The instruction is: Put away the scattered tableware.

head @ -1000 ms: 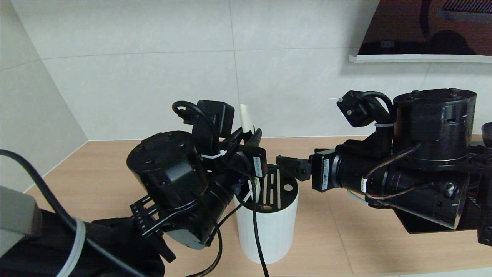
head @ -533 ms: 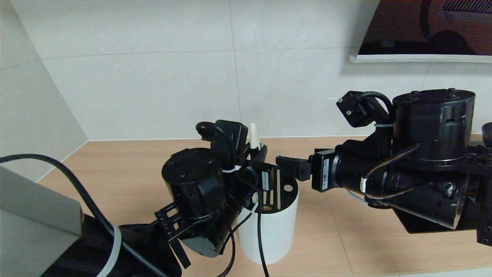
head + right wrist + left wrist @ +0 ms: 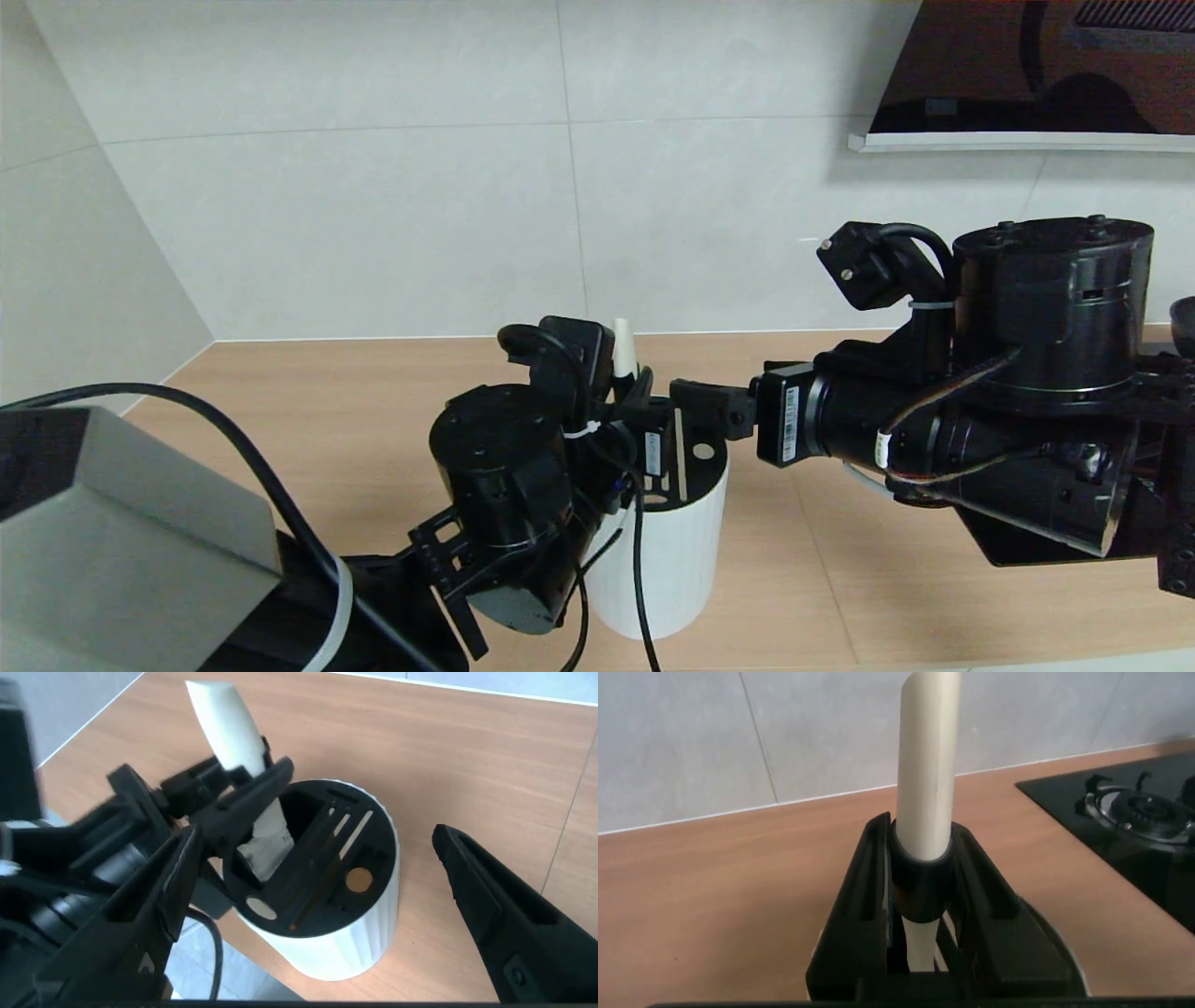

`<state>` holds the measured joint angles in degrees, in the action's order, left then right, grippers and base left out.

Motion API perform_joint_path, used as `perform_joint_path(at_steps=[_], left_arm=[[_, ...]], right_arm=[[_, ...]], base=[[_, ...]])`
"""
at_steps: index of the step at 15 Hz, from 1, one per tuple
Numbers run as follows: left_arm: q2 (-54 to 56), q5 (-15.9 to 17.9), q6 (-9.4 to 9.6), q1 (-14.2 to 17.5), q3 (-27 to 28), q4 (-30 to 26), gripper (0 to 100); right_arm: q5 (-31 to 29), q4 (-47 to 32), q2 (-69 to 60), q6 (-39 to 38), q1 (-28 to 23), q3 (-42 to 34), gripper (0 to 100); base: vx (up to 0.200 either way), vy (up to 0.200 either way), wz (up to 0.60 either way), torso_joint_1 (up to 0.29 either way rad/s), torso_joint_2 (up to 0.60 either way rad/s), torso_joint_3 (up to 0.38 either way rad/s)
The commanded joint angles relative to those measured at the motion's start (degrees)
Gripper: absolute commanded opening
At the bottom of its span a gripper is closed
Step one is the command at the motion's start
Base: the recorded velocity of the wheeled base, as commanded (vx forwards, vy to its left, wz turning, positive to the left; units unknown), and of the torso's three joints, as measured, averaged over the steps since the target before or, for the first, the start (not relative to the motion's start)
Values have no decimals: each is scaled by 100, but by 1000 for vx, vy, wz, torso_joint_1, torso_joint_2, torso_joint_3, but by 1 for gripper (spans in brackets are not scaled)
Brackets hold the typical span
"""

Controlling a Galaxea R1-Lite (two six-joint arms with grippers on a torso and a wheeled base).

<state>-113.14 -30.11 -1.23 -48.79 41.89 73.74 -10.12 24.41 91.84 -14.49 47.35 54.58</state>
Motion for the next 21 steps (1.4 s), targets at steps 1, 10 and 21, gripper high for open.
perform_joint_path(at_steps=[1,10,21], left_arm=[[-33,-4,0,1,-31,-9,0],[-50,-91,9,1,-67,-53,100],[2314,67,44,203,-796,-1301,100]], right_arm=[[1,3,9,-1,2,-9,100],[-8,3,9,8,-6,-9,100],[-693,205,-123,201,-384,9,100]], base=[[0,0,0,0,0,0],[0,0,0,0,0,0],[0,0,0,0,0,0]])
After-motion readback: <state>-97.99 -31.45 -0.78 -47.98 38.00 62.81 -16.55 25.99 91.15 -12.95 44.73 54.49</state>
